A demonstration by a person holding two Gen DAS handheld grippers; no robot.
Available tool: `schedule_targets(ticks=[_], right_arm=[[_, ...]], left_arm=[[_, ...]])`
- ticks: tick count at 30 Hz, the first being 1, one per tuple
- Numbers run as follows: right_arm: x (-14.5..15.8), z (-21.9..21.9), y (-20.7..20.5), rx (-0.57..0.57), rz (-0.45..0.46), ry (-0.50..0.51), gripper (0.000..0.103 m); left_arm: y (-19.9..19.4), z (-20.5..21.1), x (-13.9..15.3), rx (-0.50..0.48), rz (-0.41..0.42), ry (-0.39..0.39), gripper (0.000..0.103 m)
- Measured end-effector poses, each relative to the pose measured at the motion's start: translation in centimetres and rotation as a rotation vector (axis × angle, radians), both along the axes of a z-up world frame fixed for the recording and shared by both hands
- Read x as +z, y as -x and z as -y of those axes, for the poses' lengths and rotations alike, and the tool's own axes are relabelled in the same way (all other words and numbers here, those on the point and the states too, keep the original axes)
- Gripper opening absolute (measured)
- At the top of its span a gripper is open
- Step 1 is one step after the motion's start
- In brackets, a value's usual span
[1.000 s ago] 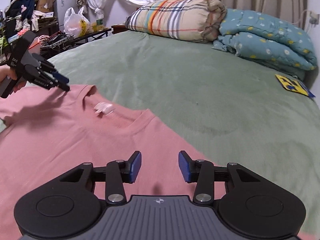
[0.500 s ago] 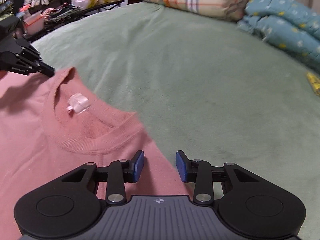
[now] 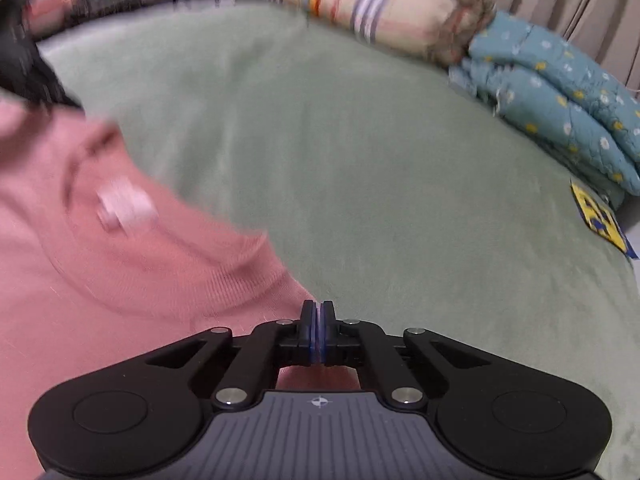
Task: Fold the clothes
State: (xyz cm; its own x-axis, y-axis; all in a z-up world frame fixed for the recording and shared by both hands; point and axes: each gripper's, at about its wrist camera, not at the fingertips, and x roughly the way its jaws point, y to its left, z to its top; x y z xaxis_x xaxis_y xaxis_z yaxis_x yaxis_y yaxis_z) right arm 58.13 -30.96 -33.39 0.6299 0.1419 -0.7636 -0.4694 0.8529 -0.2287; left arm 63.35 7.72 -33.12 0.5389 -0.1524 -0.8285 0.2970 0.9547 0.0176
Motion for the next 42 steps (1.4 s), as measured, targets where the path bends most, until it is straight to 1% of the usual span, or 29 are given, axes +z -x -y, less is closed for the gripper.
schedule_targets(ticks=[1,3,4,5,6,7,8,9,10,11,12,14,16,17,18,19,20,23,24,25,26,28,30,32,34,37,39,40,42], right_arm=[[0.4,0.2,0.1,-0.027,0.011,-0.009,0.04],[2.3,1.4,1.2,-0.129,0.068,-0.044,0.04],[3.6,2.0,2.5,-0.151,0.105,-0.091,0.04],[4.2,2.1,3.4,-0.153,0.112,-0.121,0.039],[5.6,2.4,5.6,-0.156,0.119,-0.193,0.039],[6.3,2.3,7.4,-0.148,0.105,-0.237,0.038],[7.4,2.0,11.3,-0.122,0.065,-0.311,0.039],[7.5,1.5,12.9,-0.11,0.047,-0.329,0.041],[7.6,1.0,14.5,-0.097,0.023,-0.339,0.042],[7.3,0.4,17.7,-0.079,-0.027,-0.339,0.043],[6.3,-0.3,21.9,-0.082,-0.091,-0.318,0.044],[4.7,-0.7,26.0,-0.115,-0.168,-0.299,0.044],[3.1,-0.8,30.8,-0.174,-0.235,-0.28,0.044],[2.9,-0.7,31.7,-0.187,-0.236,-0.282,0.044],[2.8,-0.5,34.5,-0.214,-0.238,-0.292,0.044],[2.9,-0.1,38.2,-0.243,-0.242,-0.305,0.045],[3.1,0.0,40.4,-0.26,-0.25,-0.306,0.045],[3.2,0.4,46.2,-0.285,-0.288,-0.31,0.048],[3.1,0.7,48.8,-0.297,-0.295,-0.325,0.048],[3.2,1.0,50.0,-0.309,-0.287,-0.349,0.048],[3.6,1.6,51.5,-0.324,-0.28,-0.394,0.048],[4.7,2.8,53.5,-0.366,-0.255,-0.48,0.048],[5.2,5.4,55.2,-0.51,-0.214,-0.627,0.048],[3.8,8.2,55.9,-0.648,-0.251,-0.751,0.046],[2.3,9.5,55.4,-0.702,-0.297,-0.829,0.042],[-0.2,11.0,56.0,-0.762,-0.373,-1.039,0.042],[-1.6,11.5,56.3,-0.798,-0.405,-1.175,0.042],[-1.9,11.5,56.4,-0.803,-0.407,-1.197,0.042],[-2.3,11.4,56.5,-0.8,-0.411,-1.236,0.042]], left_arm=[[0.8,-0.3,0.8,0.001,0.019,0.0,0.0],[2.4,-1.0,2.5,0.002,0.061,0.001,0.0],[4.3,-1.4,3.8,-0.007,0.083,0.041,0.0],[6.3,-1.5,4.7,-0.022,0.092,0.076,0.0],[8.2,-1.6,5.5,-0.038,0.098,0.11,0.001],[10.6,-1.3,5.4,-0.039,0.075,0.142,0.003],[13.1,-1.0,5.0,-0.038,0.048,0.173,0.009],[15.5,-0.6,4.7,-0.036,0.02,0.205,0.013],[18.0,-0.3,4.3,-0.035,-0.008,0.236,0.022],[20.5,0.0,4.0,-0.034,-0.036,0.267,0.026],[23.0,0.4,3.6,-0.032,-0.064,0.299,0.026],[27.9,1.0,2.9,-0.03,-0.119,0.362,0.026],[31.8,0.4,1.3,0.037,-0.194,0.376,0.026],[32.6,0.0,0.9,0.051,-0.204,0.38,0.026],[35.7,-0.9,0.7,0.072,-0.201,0.381,0.026],[37.9,-1.4,0.8,0.077,-0.184,0.366,0.026],[39.7,-1.7,1.2,0.078,-0.174,0.339,0.026],[43.1,-3.0,1.5,0.111,-0.174,0.316,0.026],[44.3,-3.6,1.7,0.127,-0.177,0.313,0.026],[45.6,-4.3,1.8,0.144,-0.179,0.309,0.026],[46.2,-4.4,1.9,0.156,-0.18,0.314,0.026],[48.2,-5.7,2.4,0.212,-0.19,0.373,0.026],[49.1,-6.5,2.6,0.24,-0.209,0.408,0.026],[49.3,-6.8,2.4,0.257,-0.224,0.42,0.027],[49.3,-7.2,1.7,0.293,-0.253,0.457,0.026],[49.1,-7.8,1.4,0.35,-0.283,0.516,0.027],[49.1,-8.3,1.2,0.381,-0.308,0.571,0.03],[49.3,-8.5,1.0,0.392,-0.325,0.604,0.032],[49.3,-8.3,0.9,0.383,-0.327,0.586,0.031]])
